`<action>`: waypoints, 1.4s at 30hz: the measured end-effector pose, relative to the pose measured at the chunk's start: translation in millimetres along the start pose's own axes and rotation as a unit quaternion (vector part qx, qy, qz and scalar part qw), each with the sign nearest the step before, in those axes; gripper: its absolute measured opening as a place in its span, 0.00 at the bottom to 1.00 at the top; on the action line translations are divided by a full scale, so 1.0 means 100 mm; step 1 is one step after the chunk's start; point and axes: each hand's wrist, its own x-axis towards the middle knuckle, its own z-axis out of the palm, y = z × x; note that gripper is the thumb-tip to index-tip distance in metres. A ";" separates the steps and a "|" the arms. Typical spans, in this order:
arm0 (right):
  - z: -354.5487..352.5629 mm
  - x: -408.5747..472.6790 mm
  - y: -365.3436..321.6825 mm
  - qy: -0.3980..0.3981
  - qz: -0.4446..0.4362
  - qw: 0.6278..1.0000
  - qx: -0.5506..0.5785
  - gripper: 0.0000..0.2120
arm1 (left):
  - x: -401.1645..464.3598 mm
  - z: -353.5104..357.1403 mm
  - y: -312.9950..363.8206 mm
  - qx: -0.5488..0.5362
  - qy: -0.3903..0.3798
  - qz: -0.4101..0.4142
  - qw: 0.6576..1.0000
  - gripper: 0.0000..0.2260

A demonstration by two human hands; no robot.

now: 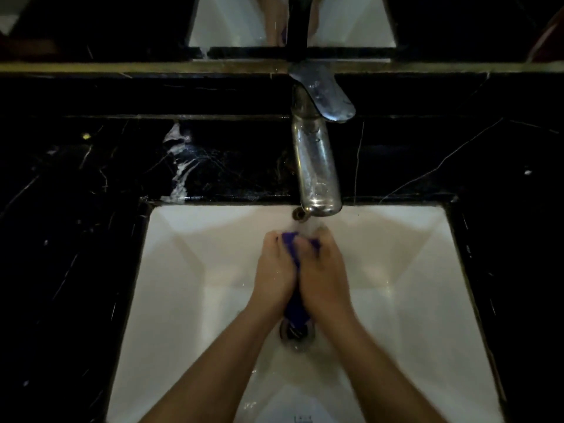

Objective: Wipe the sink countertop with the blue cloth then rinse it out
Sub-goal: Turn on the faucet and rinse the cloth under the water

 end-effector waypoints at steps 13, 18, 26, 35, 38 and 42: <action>-0.04 -0.03 0.04 0.021 0.060 0.998 0.009 0.12 | 0.04 0.07 -0.06 0.011 0.013 -0.007 1.000 0.10; -0.24 -0.23 0.00 0.058 -0.019 0.998 0.035 0.03 | 0.01 -0.17 0.04 0.071 0.029 -0.034 0.996 0.11; -0.41 -0.36 -0.11 -0.181 -0.065 0.979 0.073 0.27 | -0.38 -0.16 0.46 -0.081 -0.025 -0.012 0.996 0.28; -0.49 -0.37 -0.04 -0.187 -0.179 0.951 -0.170 0.28 | -0.19 -0.29 0.40 -0.080 -0.069 -0.126 0.987 0.17; -0.53 -0.26 0.02 -0.031 -0.161 0.983 -0.085 0.21 | -0.16 -0.26 0.37 -0.151 -0.053 -0.130 0.978 0.15; -0.49 -0.07 0.07 -0.056 0.172 0.973 0.147 0.27 | -0.15 -0.28 0.34 -0.331 -0.072 -0.170 0.926 0.19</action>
